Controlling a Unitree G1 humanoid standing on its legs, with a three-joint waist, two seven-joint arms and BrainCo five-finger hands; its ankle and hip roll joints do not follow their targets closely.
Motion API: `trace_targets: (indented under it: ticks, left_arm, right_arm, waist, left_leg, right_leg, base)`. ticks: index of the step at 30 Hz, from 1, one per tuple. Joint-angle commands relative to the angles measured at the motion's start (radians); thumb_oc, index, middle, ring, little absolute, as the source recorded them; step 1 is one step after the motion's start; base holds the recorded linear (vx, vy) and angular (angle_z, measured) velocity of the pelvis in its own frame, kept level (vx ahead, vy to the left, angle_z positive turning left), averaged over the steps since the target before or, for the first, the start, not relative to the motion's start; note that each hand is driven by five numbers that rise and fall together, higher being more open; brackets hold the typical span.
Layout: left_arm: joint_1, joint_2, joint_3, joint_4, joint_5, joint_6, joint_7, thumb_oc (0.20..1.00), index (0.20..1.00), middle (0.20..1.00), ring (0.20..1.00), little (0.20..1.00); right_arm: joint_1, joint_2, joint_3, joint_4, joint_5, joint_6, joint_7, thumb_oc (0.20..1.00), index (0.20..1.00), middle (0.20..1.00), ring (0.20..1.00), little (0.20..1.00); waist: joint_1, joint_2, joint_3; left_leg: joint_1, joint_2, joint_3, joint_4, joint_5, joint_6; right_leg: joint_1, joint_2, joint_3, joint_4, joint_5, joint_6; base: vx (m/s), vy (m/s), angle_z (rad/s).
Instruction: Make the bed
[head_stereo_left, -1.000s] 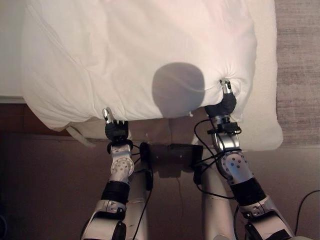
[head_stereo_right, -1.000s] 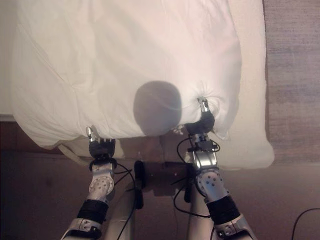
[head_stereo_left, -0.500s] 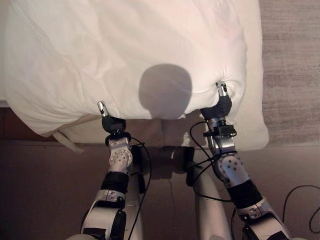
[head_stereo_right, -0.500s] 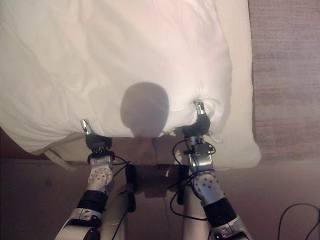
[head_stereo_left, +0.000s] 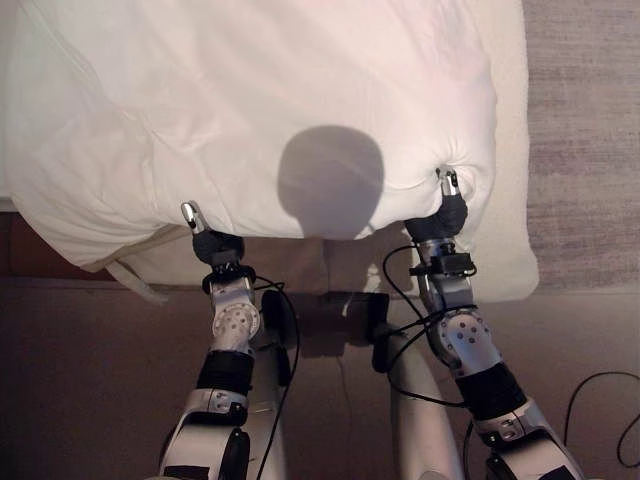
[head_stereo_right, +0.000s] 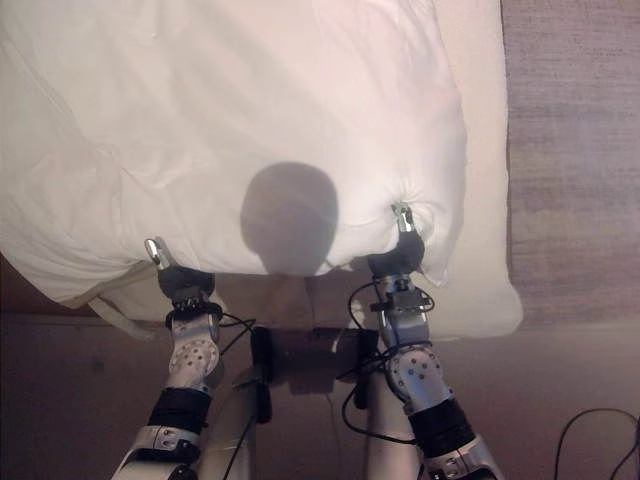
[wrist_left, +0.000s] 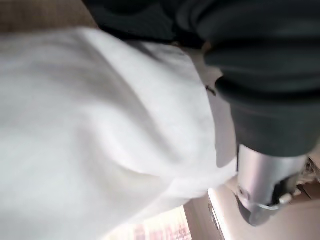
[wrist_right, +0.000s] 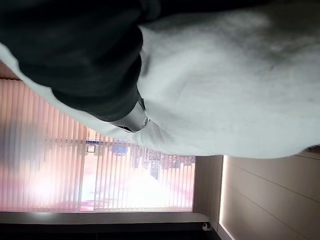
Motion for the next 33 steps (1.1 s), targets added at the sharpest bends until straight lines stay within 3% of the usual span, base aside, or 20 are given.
trace_targets:
  ticks: [1,14,18,20,22,24,26,29,30,31,33]
  left_arm:
    - [-0.007,0.048,0.01,-0.047,0.07,-0.015,-0.05,0.2,0.2,0.2,0.2,0.2]
    - [0.014,0.091,0.046,-0.088,0.122,-0.034,-0.016,0.2,0.2,0.2,0.2,0.2]
    - [0.049,0.11,0.054,-0.102,0.163,-0.028,0.002,0.2,0.2,0.2,0.2,0.2]
    - [0.066,0.11,0.055,-0.132,0.194,-0.041,0.027,0.2,0.2,0.2,0.2,0.2]
    - [0.097,0.103,0.074,-0.157,0.221,-0.046,0.052,0.2,0.2,0.2,0.2,0.2]
    - [0.147,0.107,0.092,-0.189,0.237,-0.049,0.069,0.2,0.2,0.2,0.2,0.2]
    - [0.166,0.111,0.108,-0.209,0.255,-0.069,0.092,0.2,0.2,0.2,0.2,0.2]
    - [0.179,0.123,0.14,-0.224,0.253,-0.105,0.129,0.2,0.2,0.2,0.2,0.2]
    - [0.185,0.13,0.142,-0.227,0.25,-0.122,0.155,0.2,0.2,0.2,0.2,0.2]
    - [0.184,0.13,0.141,-0.227,0.25,-0.122,0.156,0.2,0.2,0.2,0.2,0.2]
    - [0.175,0.127,0.1,-0.231,0.254,-0.116,0.154,0.2,0.2,0.2,0.2,0.2]
  right_arm:
    - [0.055,0.006,-0.044,-0.113,-0.003,-0.008,0.123,0.2,0.2,0.2,0.2,0.2]
    - [0.15,-0.038,-0.078,-0.052,-0.048,0.003,0.05,0.2,0.2,0.2,0.2,0.2]
    - [0.189,-0.048,-0.111,-0.015,-0.071,0.0,0.018,0.2,0.2,0.2,0.2,0.2]
    - [0.192,-0.059,-0.123,0.009,-0.081,-0.004,0.004,0.2,0.2,0.2,0.2,0.2]
    - [0.2,-0.069,-0.135,0.04,-0.1,-0.006,-0.017,0.2,0.2,0.2,0.2,0.2]
    - [0.215,-0.079,-0.144,0.079,-0.113,-0.013,-0.037,0.2,0.2,0.2,0.2,0.2]
    - [0.225,-0.078,-0.162,0.118,-0.124,-0.02,-0.053,0.2,0.2,0.2,0.2,0.2]
    - [0.237,-0.07,-0.206,0.152,-0.137,-0.055,-0.099,0.2,0.2,0.2,0.2,0.2]
    - [0.243,-0.068,-0.22,0.16,-0.15,-0.076,-0.139,0.2,0.2,0.2,0.2,0.2]
    - [0.242,-0.068,-0.221,0.159,-0.151,-0.076,-0.141,0.2,0.2,0.2,0.2,0.2]
    - [0.26,-0.064,-0.242,0.161,-0.168,-0.092,-0.17,0.2,0.2,0.2,0.2,0.2]
  waist:
    - [-0.015,0.033,-0.103]
    - [-0.017,0.066,-0.101]
    - [-0.014,0.063,-0.097]
    - [0.006,0.045,-0.07]
    - [0.024,0.024,-0.057]
    - [0.022,0.013,-0.056]
    - [0.035,0.014,-0.052]
    - [0.058,0.015,-0.053]
    - [0.062,0.01,-0.053]
    - [0.063,0.01,-0.055]
    - [0.053,0.002,-0.055]
  left_leg:
    - [-0.024,-0.046,0.014,0.008,-0.033,0.051]
    - [0.096,-0.044,0.002,-0.056,0.004,0.035]
    - [0.144,-0.038,-0.018,-0.059,0.032,0.005]
    - [0.138,-0.053,-0.068,0.022,0.066,-0.025]
    - [0.169,-0.07,-0.14,0.032,0.053,-0.021]
    - [0.232,0.016,-0.174,-0.077,0.055,-0.009]
    - [0.302,0.094,-0.2,-0.225,0.124,-0.015]
    - [0.342,0.134,-0.3,-0.328,0.176,-0.043]
    - [0.333,0.097,-0.295,-0.243,0.109,-0.04]
    - [0.325,0.095,-0.295,-0.237,0.11,-0.039]
    - [0.292,0.022,-0.232,-0.099,-0.03,-0.007]
  right_leg:
    - [0.001,0.075,0.026,-0.086,0.079,0.006]
    - [0.102,0.1,0.034,-0.094,0.046,-0.016]
    - [0.194,0.116,0.017,-0.137,0.027,-0.028]
    - [0.231,0.114,0.015,-0.135,0.021,-0.04]
    - [0.261,0.112,0.024,-0.13,0.01,-0.044]
    - [0.284,0.112,0.039,-0.115,-0.007,-0.033]
    - [0.302,0.101,0.064,-0.116,-0.005,-0.019]
    - [0.295,0.07,0.12,-0.104,0.001,0.019]
    - [0.296,0.028,0.15,-0.125,0.029,0.053]
    - [0.292,0.028,0.152,-0.128,0.035,0.054]
    - [0.342,-0.081,0.165,-0.211,0.14,0.103]
  base:
    - [0.0,0.0,0.0]
    - [0.01,-0.059,-0.02]
    - [0.02,-0.121,0.03]
    - [0.0,-0.073,0.12]
    - [0.03,-0.019,0.12]
    - [0.08,0.071,0.05]
    - [0.09,0.255,0.09]
    - [0.08,0.553,0.02]
    - [0.03,0.575,-0.11]
    - [0.02,0.629,-0.39]
    - [0.05,0.632,-0.38]
